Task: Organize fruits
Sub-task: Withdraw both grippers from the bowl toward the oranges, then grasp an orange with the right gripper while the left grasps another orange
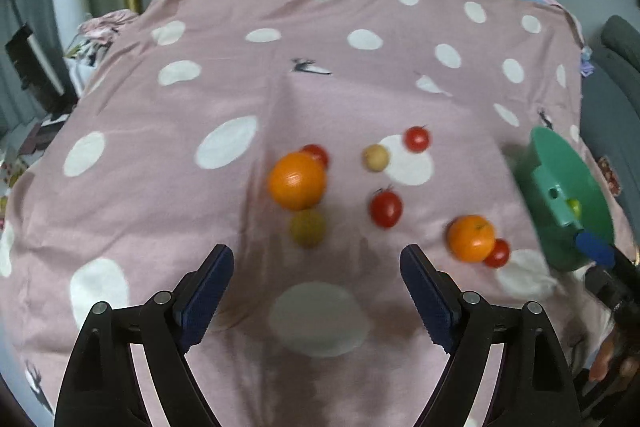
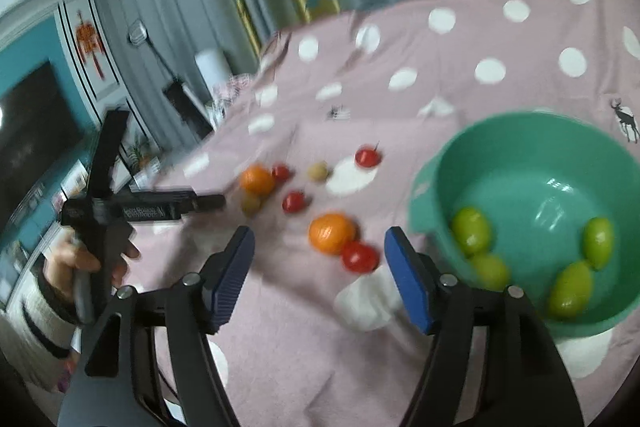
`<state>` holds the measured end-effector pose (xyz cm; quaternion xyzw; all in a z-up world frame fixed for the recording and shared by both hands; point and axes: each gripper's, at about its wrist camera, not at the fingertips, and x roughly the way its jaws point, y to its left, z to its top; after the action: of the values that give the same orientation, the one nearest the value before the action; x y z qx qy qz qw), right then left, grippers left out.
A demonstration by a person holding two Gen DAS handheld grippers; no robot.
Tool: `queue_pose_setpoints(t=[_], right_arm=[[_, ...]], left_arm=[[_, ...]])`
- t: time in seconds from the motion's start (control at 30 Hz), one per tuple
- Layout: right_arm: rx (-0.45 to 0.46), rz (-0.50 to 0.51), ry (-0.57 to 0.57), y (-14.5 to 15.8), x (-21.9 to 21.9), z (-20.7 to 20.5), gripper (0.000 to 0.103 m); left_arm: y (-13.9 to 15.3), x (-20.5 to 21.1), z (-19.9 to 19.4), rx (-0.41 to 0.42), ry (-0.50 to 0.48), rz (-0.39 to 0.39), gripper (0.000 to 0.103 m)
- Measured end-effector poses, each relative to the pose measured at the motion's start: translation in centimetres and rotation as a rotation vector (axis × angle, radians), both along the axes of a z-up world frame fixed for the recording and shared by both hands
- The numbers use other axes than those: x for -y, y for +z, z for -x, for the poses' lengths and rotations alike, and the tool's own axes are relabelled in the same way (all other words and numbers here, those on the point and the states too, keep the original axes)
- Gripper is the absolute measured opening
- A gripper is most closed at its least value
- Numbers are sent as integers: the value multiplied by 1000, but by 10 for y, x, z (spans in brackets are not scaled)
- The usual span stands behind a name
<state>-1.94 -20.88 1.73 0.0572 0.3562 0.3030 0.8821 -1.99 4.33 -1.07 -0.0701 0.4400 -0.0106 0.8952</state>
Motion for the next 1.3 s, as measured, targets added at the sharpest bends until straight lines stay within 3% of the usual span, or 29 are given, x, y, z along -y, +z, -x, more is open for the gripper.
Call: queue_pose_setpoints(t=[0.1, 0.47, 0.6, 0.87, 1.03, 1.17, 1.3], right_arm=[[-15, 92, 8, -13, -22, -2, 67], [-52, 237, 3, -26, -55, -39, 65], [-88, 294, 2, -36, -66, -57, 54], [-127, 376, 25, -53, -77, -75, 44], [-102, 378, 23, -52, -74, -76, 43], [-77, 242, 72, -36, -64, -59, 43], [-72, 196, 102, -30, -60, -45, 44]], left_arm=[[-3, -8, 6, 20, -13, 6, 85], [-11, -28, -4, 38, -78, 77, 85], [-15, -34, -7, 36, -90, 92, 85], [-16, -40, -16, 41, -110, 107, 85], [-10, -37, -29, 68, -127, 92, 85], [-7, -28, -43, 69, -167, 67, 85], [-11, -17, -57, 52, -202, 24, 80]])
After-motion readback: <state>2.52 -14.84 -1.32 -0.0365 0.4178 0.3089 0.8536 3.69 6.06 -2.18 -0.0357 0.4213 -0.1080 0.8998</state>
